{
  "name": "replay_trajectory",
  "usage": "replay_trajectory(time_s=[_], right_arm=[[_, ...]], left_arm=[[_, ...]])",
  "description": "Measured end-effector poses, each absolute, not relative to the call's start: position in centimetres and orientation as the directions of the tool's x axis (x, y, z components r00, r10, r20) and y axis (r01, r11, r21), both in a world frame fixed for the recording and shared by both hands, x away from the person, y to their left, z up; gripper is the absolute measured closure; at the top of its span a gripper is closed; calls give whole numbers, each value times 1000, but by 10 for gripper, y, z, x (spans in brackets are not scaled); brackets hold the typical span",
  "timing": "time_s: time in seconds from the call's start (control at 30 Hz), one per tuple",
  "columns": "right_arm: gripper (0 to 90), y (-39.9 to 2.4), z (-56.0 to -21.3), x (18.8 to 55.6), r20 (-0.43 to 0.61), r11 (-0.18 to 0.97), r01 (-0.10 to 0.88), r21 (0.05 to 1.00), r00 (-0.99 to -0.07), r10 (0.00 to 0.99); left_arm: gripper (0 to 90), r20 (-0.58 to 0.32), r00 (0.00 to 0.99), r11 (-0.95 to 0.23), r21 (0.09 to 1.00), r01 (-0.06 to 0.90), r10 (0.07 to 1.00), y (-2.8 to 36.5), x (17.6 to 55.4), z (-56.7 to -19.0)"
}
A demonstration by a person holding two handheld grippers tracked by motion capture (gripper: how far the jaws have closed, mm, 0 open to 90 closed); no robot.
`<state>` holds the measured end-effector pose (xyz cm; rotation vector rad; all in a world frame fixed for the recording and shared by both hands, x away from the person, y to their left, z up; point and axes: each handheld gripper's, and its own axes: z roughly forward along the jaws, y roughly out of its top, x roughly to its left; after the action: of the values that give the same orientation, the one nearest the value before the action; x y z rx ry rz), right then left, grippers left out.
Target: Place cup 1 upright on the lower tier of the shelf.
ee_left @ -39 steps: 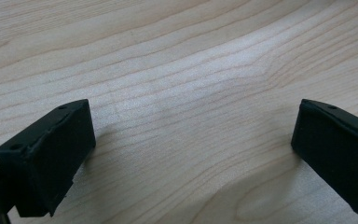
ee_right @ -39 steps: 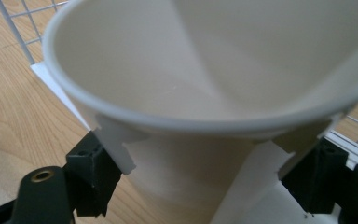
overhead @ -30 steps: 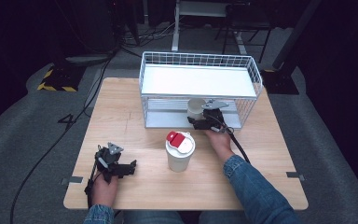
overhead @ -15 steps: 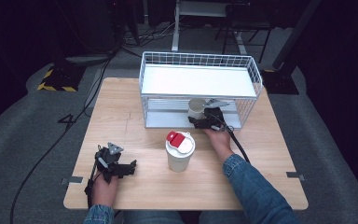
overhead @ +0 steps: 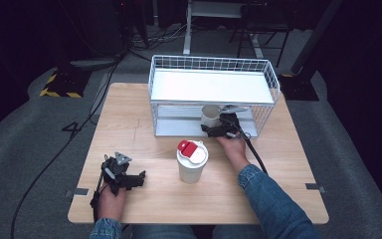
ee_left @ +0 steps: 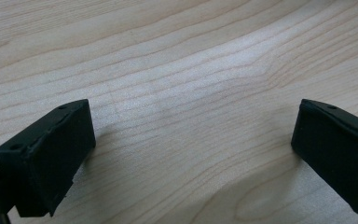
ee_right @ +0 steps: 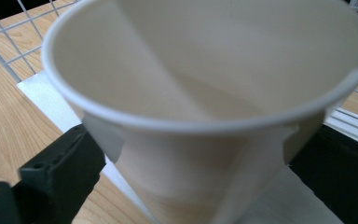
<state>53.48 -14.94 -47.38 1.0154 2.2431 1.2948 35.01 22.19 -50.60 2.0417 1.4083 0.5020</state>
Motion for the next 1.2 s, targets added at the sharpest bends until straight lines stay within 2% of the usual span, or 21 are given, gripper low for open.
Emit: replay_trajectory(time_s=[0.17,0.5,0.73,1.2], right_arm=[[3,-152,-472,532,49,326,413,851,-679,733],[3,-169,-462,510,51,316,403,859,-680,731],[3,-189,-442,484,34,314,357,880,-707,707],[4,-231,-415,450,32,293,327,898,-715,698]], left_arm=[[1,-28,364,-254,665,702,931,222,351,-506],[1,-27,363,-254,665,702,932,222,351,-506],[1,-30,377,-264,663,701,926,223,352,-506],[2,-29,385,-271,664,697,922,226,354,-506]])
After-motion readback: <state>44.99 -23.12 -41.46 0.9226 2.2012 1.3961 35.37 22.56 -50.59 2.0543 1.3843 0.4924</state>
